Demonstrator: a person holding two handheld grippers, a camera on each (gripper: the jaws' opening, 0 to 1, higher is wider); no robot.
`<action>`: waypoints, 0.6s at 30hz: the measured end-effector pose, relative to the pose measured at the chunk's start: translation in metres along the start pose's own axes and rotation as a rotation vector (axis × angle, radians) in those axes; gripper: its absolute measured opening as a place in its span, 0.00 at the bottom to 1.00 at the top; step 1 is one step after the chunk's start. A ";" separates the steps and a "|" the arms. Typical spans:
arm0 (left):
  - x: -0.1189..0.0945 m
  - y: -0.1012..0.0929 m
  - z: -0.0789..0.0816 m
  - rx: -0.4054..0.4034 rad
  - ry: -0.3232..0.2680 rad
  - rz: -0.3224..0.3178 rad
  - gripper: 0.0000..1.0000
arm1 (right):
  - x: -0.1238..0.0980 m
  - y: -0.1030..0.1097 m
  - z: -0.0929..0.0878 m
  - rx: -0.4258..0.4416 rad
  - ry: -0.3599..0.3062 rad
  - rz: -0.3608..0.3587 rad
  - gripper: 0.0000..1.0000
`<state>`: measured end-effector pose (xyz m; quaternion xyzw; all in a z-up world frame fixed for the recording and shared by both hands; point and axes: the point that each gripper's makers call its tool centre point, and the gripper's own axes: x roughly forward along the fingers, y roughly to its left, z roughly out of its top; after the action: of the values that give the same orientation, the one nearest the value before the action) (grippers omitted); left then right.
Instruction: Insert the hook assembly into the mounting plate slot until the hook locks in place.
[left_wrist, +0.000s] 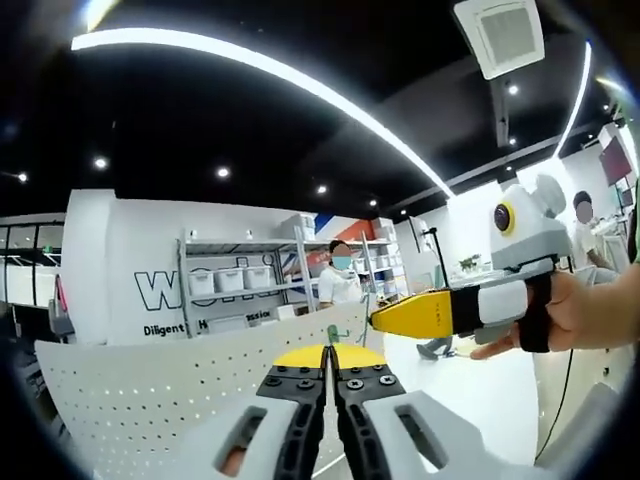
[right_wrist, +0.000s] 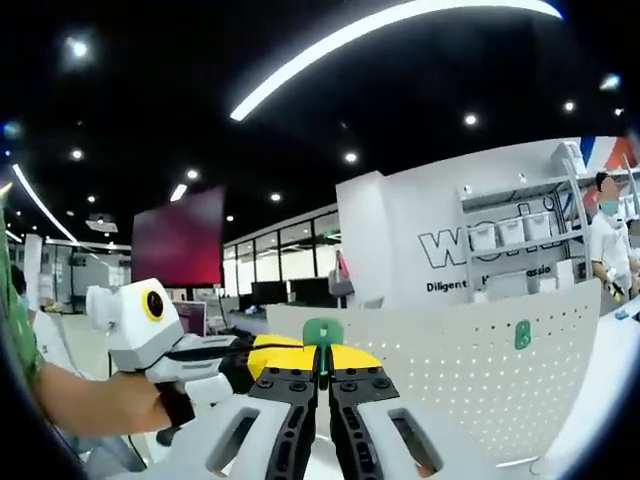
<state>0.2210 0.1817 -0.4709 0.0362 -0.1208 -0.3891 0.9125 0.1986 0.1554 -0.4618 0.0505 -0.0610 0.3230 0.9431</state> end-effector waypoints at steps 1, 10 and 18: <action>0.002 0.000 0.000 -0.001 0.002 -0.001 0.02 | 0.001 0.001 -0.001 -0.002 0.004 0.002 0.01; 0.003 -0.010 -0.003 -0.038 0.006 -0.055 0.02 | 0.001 0.005 -0.007 -0.002 0.032 0.024 0.01; 0.003 -0.011 -0.001 -0.073 -0.006 -0.073 0.02 | 0.001 0.004 -0.009 -0.001 0.043 0.026 0.01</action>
<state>0.2149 0.1718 -0.4727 0.0063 -0.1079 -0.4261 0.8982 0.1978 0.1610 -0.4706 0.0422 -0.0417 0.3362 0.9399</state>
